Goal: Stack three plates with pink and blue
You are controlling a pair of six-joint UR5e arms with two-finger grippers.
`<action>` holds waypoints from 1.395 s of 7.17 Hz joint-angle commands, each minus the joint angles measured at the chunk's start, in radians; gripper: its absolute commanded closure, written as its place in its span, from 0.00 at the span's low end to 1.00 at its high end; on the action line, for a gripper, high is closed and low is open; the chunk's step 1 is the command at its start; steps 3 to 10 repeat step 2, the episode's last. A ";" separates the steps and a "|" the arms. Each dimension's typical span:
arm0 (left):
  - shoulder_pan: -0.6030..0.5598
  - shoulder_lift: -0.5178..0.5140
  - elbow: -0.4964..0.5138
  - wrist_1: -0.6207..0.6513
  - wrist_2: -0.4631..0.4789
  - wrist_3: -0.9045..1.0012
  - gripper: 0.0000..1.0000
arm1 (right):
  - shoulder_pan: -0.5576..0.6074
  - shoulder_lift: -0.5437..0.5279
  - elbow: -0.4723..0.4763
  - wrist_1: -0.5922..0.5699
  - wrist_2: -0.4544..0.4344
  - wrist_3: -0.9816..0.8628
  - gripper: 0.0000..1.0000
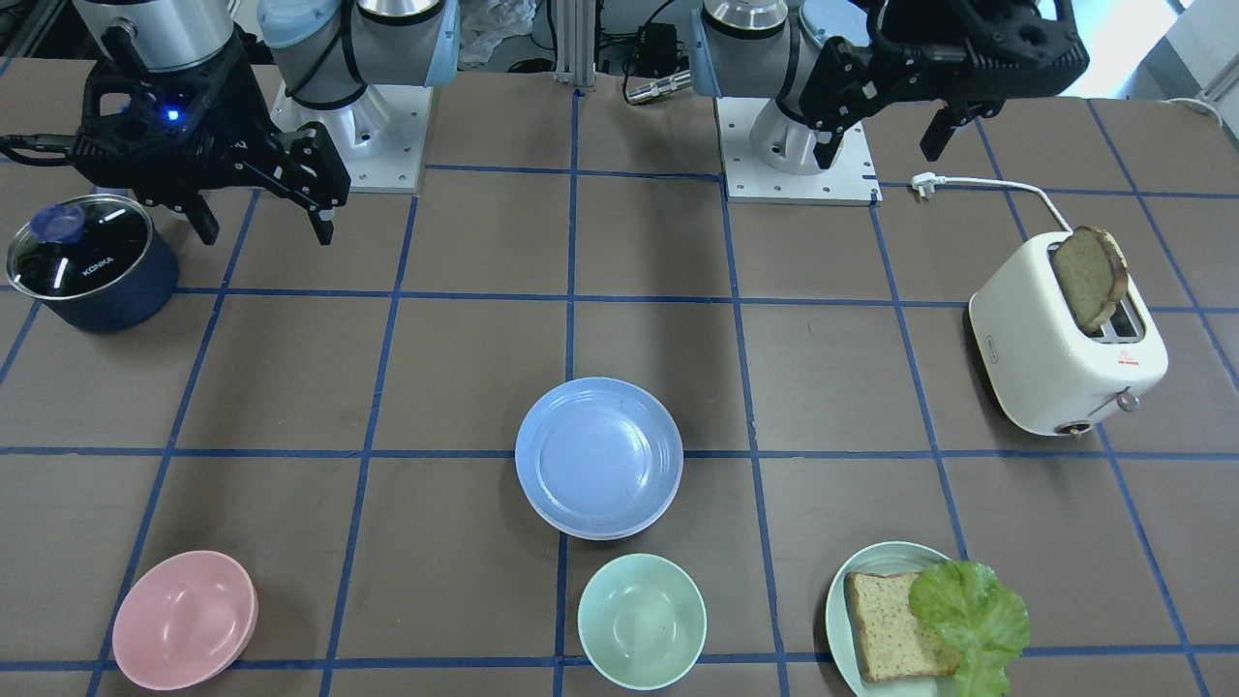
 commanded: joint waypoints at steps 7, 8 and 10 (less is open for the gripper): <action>0.029 -0.066 -0.028 0.049 0.005 -0.005 0.00 | 0.002 -0.002 0.003 0.004 0.016 0.007 0.00; 0.029 -0.066 -0.028 0.049 0.005 -0.005 0.00 | 0.002 -0.002 0.003 0.004 0.016 0.007 0.00; 0.029 -0.066 -0.028 0.049 0.005 -0.005 0.00 | 0.002 -0.002 0.003 0.004 0.016 0.007 0.00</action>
